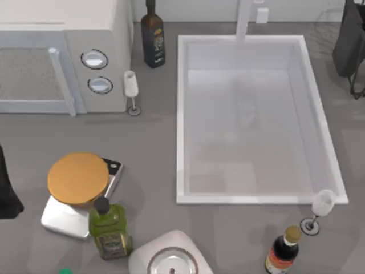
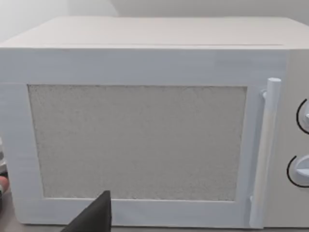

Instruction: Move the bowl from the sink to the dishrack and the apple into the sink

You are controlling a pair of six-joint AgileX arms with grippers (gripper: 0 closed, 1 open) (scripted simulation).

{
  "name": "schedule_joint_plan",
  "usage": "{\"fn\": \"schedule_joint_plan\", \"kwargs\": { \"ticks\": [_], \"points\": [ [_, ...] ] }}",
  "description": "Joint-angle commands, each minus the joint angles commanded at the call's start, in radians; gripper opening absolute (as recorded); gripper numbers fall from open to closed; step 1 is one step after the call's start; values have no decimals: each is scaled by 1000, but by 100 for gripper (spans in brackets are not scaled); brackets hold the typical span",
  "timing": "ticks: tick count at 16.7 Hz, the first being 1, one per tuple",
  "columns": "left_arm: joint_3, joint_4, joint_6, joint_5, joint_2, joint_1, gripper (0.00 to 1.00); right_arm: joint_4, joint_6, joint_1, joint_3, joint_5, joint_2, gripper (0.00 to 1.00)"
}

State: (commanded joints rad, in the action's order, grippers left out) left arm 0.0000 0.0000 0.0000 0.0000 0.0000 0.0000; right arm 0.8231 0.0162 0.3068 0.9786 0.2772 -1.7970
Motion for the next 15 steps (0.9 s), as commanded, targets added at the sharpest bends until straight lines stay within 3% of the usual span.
{"fn": "schedule_joint_plan", "kwargs": {
  "ticks": [2,15],
  "points": [
    [0,0,0,0,0,0,100,0,0,0,0,0,0,0],
    [0,0,0,0,0,0,100,0,0,0,0,0,0,98]
  ]
}}
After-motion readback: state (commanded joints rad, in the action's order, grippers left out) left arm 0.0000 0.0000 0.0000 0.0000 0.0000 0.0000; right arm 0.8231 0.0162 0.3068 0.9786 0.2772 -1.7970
